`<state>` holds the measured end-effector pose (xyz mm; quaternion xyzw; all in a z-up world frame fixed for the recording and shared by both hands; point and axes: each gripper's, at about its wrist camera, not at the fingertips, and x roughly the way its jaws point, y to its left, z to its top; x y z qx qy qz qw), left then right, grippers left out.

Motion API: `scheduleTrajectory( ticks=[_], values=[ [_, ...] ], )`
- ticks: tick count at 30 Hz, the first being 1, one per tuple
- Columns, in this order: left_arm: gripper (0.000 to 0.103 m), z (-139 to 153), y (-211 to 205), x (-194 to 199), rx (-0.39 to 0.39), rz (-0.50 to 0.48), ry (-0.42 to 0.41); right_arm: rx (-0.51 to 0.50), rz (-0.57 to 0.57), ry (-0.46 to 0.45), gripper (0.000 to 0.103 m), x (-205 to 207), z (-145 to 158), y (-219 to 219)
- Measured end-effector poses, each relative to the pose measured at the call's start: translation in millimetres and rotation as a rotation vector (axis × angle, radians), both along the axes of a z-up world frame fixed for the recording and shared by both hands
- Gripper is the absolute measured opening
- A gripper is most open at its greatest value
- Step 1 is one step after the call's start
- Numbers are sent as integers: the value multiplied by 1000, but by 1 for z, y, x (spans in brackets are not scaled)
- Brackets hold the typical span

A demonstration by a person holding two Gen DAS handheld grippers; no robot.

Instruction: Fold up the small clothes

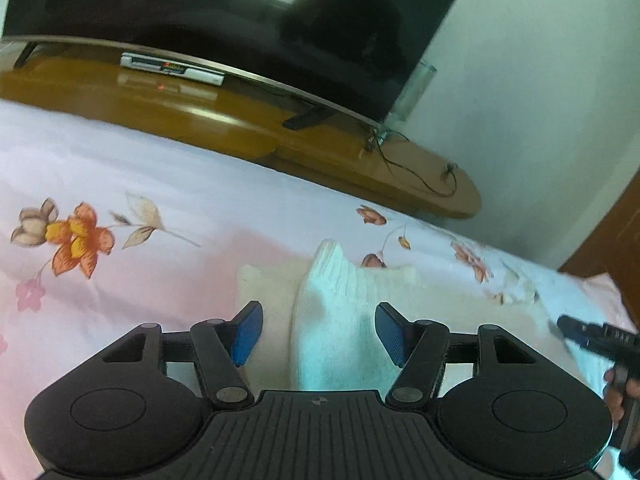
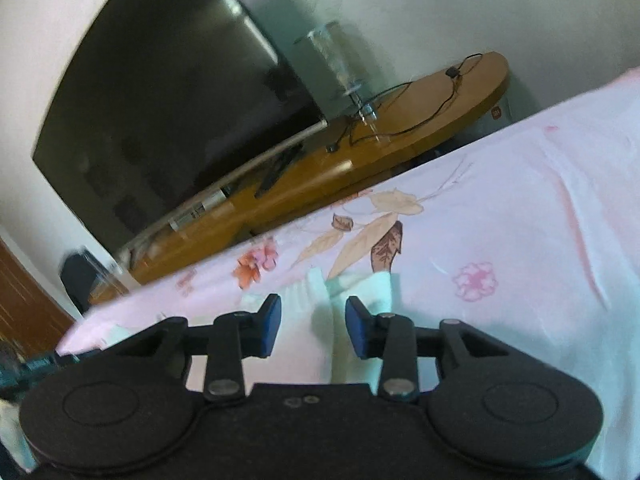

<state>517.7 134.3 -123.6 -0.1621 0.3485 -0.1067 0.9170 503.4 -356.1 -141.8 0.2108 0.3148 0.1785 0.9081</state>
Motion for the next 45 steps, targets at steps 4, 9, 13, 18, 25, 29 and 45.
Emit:
scheduleTrajectory(
  ticks=[4, 9, 13, 18, 25, 29, 45],
  values=[
    [7, 0, -5, 2, 53, -15, 17, -114, 45, 0, 17, 5, -1, 20],
    [3, 7, -4, -8, 67, 18, -61, -189, 23, -49, 4, -3, 6, 23],
    [3, -5, -6, 0, 108, 11, -28, -199, 1, -35, 4, 4, 4, 16],
    [70, 8, -2, -9, 146, 131, -48, -239, -16, -6, 20, 7, 0, 24],
    [88, 29, -92, -8, 308, -56, -175, -231, 146, -111, 33, -5, 19, 82],
    [88, 12, -136, 9, 350, -86, -119, -337, 200, -108, 35, 3, 6, 144],
    [89, 11, -82, -14, 329, 63, -99, -352, 48, -72, 45, -4, 8, 81]
  ],
)
